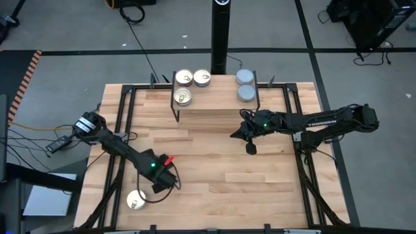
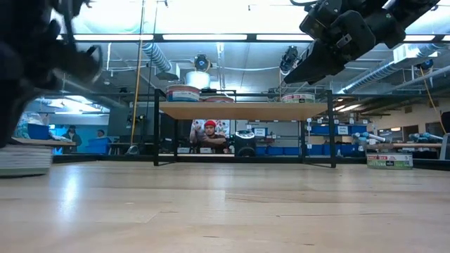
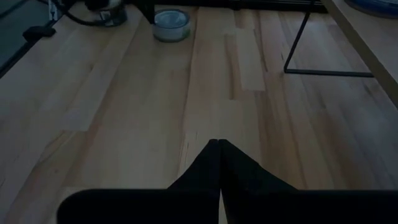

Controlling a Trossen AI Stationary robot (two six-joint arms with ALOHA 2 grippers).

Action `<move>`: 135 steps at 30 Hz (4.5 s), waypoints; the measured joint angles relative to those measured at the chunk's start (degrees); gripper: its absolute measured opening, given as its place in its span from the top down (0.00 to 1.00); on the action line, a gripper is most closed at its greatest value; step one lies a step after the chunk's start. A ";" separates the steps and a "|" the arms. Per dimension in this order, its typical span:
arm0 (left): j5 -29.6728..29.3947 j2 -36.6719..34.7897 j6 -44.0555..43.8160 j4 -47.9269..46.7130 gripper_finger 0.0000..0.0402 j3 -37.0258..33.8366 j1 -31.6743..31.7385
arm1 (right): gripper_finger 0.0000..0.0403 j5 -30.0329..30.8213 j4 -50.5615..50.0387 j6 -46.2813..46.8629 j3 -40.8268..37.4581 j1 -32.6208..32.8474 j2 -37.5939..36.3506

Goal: Stack canned seafood by type on shelf
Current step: Put the bottom green tuna can on the shelf

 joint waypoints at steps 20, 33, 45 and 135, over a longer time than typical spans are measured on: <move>-9.14 -0.09 17.37 13.08 1.00 3.83 6.09 | 0.84 3.15 8.31 0.39 0.04 6.69 4.13; -9.91 -0.17 27.99 19.03 1.00 3.83 10.78 | 0.65 3.35 24.15 -4.16 5.28 8.96 25.72; -5.48 -0.17 29.55 20.66 0.97 3.83 12.68 | 0.40 10.10 17.63 -9.22 17.03 11.26 38.59; -12.33 -1.22 40.35 21.56 1.00 6.47 17.29 | 0.40 16.61 24.65 -29.02 29.54 12.35 53.71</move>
